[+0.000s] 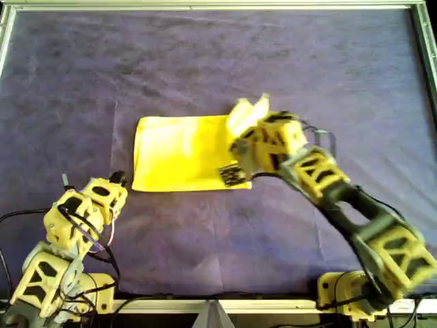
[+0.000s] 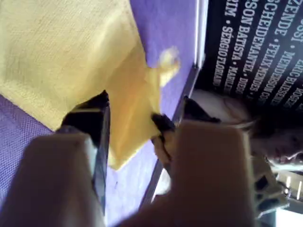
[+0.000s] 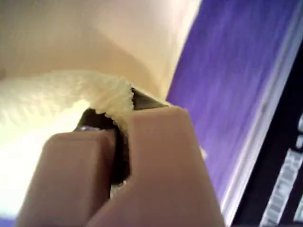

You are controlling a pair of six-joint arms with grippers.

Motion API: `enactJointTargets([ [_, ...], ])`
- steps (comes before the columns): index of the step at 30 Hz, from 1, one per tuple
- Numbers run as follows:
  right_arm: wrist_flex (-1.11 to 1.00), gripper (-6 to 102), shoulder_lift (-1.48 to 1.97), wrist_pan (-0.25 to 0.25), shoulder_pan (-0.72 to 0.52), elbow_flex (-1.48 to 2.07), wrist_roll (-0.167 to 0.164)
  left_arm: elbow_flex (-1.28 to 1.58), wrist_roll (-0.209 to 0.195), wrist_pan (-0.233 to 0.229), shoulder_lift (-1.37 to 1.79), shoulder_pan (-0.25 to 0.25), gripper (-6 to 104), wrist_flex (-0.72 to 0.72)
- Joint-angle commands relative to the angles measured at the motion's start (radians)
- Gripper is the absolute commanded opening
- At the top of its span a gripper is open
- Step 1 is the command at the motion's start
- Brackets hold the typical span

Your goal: Fold a cloth

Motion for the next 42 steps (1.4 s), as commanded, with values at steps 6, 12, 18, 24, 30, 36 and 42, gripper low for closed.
enactJointTargets([
  [6, -0.051, 1, -0.265, 0.003, 0.137, -0.543, 0.003, -0.023, 0.008, -0.006, 0.018, -0.002, 54, -0.003],
  [12, -0.051, 1, -0.44, 0.005, 0.242, -0.802, 0.002, -0.023, 0.008, -0.006, 0.018, -0.002, 54, -0.003],
  [18, -0.051, 1, -0.571, 0.005, 0.304, -0.985, -0.006, -0.023, 0.008, -0.006, 0.018, -0.002, 54, -0.003],
  [24, -0.052, 3, -0.699, 0.005, 0.331, -1.106, -0.014, -0.023, 0.008, -0.006, 0.018, -0.002, 54, -0.003],
  [30, -0.029, 27, -0.707, 0.0, 0.331, -1.121, -0.014, -0.023, 0.008, -0.006, 0.018, -0.002, 54, -0.003],
  [36, 0.046, 38, -0.658, 0.005, 0.313, -1.141, -0.014, -0.023, 0.008, -0.006, 0.018, -0.002, 54, -0.003],
  [42, 0.153, 38, -0.583, 0.006, 0.311, -1.141, -0.014, -0.023, 0.008, -0.006, 0.018, -0.002, 54, -0.003],
])
